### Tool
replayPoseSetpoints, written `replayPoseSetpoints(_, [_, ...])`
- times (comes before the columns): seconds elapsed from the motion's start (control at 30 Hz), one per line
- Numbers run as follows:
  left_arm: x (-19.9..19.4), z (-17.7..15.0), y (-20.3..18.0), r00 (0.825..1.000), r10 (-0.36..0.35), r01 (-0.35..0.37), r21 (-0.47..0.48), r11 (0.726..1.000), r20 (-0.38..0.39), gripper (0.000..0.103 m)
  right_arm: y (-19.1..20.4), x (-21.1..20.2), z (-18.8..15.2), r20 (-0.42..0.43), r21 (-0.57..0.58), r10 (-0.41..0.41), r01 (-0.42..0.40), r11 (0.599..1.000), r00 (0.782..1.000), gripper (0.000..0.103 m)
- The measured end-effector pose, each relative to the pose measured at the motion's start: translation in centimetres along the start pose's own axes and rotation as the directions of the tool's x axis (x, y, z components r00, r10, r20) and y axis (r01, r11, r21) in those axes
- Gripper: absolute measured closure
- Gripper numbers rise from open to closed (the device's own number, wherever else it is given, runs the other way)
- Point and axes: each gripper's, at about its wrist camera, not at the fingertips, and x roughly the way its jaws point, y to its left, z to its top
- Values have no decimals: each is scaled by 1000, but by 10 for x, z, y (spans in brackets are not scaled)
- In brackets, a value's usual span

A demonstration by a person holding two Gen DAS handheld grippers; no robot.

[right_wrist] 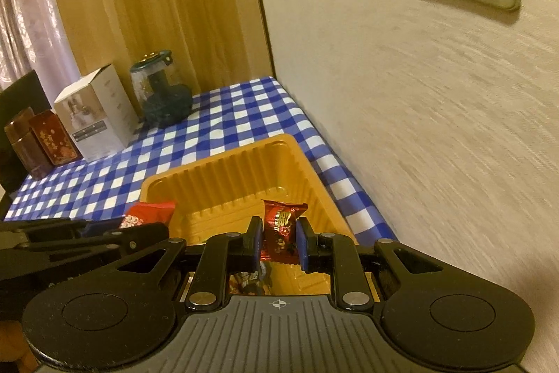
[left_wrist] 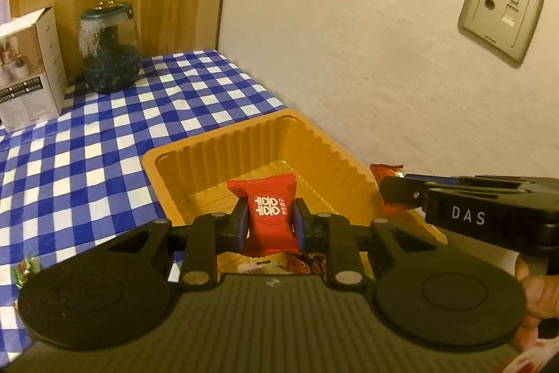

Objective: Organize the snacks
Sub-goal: 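Open both grippers to drop the candies into the orange tray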

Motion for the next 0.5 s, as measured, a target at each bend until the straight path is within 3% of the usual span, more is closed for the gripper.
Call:
replayPoseSetpoints(0.13, [10, -1, 3, 1000, -11, 11, -5, 1000, -2, 69, -1, 5, -1, -9, 7, 2, -2, 1000, 1000, 82])
replayPoseSetpoints(0.5, [-10, -14, 16, 999, 36, -36, -5, 999, -10, 70, 5, 2, -5, -19, 8, 6, -6, 1000, 1000, 82])
